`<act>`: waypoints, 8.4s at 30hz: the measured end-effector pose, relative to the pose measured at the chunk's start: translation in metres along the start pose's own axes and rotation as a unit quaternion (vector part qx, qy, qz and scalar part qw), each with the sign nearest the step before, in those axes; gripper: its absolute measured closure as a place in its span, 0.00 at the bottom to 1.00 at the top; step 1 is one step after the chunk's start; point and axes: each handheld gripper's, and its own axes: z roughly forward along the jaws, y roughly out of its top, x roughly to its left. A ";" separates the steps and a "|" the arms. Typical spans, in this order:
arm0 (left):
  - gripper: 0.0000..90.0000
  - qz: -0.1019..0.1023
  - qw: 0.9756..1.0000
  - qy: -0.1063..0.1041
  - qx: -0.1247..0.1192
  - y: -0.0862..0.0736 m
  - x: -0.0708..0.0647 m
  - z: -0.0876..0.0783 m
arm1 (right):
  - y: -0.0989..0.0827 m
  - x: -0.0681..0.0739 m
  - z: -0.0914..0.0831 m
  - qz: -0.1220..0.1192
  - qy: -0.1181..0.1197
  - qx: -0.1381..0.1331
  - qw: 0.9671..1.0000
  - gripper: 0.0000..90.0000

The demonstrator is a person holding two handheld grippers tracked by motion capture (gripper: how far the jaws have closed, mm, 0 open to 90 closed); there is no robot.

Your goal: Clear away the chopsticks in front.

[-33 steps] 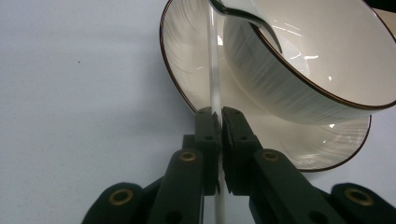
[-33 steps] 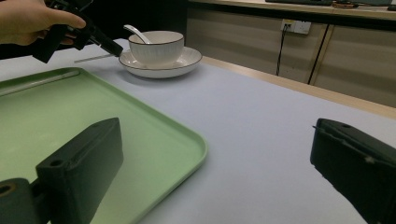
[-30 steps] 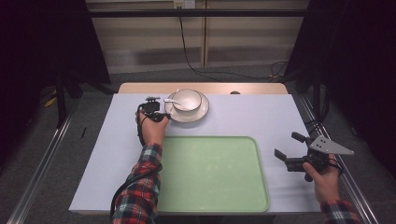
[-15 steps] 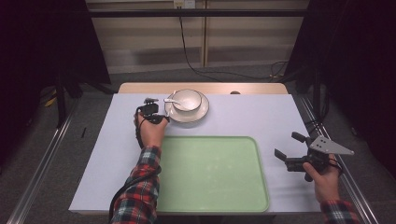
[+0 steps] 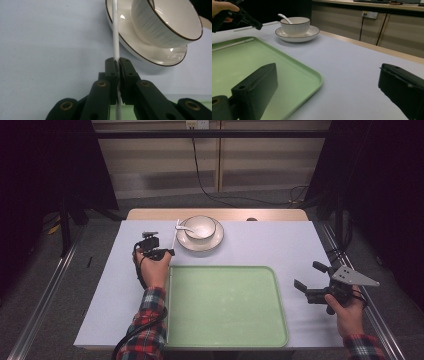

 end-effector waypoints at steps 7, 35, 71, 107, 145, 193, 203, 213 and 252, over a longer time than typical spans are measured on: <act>0.96 -0.015 1.000 0.006 -0.008 -0.013 0.005 -0.018 | 0.000 0.000 0.000 -0.001 -0.001 0.002 1.000 0.02; 0.96 -0.042 0.999 0.000 -0.033 -0.068 0.002 -0.063 | 0.001 0.001 -0.001 0.000 -0.001 -0.001 1.000 0.02; 0.96 -0.047 0.997 -0.018 -0.059 -0.112 -0.010 -0.091 | 0.001 0.002 -0.001 -0.002 0.000 -0.003 1.000 0.02; 0.96 -0.047 0.997 -0.010 -0.055 -0.132 -0.009 -0.098 | 0.002 0.002 -0.002 -0.003 -0.004 -0.005 1.000 0.02; 0.96 -0.053 0.997 -0.002 -0.047 -0.149 0.000 -0.109 | 0.003 0.003 -0.002 -0.007 -0.008 -0.006 1.000 0.02; 0.96 -0.045 0.998 -0.007 -0.033 -0.156 -0.004 -0.108 | 0.005 0.004 0.000 -0.010 -0.006 -0.008 1.000 0.02; 0.96 -0.047 0.999 -0.005 -0.025 -0.158 -0.006 -0.104 | 0.005 0.005 0.000 -0.008 -0.006 -0.006 1.000 0.02; 0.96 -0.042 0.999 -0.007 -0.019 -0.159 -0.005 -0.104 | 0.005 0.005 0.000 -0.010 -0.006 -0.007 1.000 0.02; 0.95 -0.034 0.999 0.013 -0.012 -0.160 -0.009 -0.098 | 0.005 0.005 0.000 -0.015 -0.003 -0.005 1.000 0.02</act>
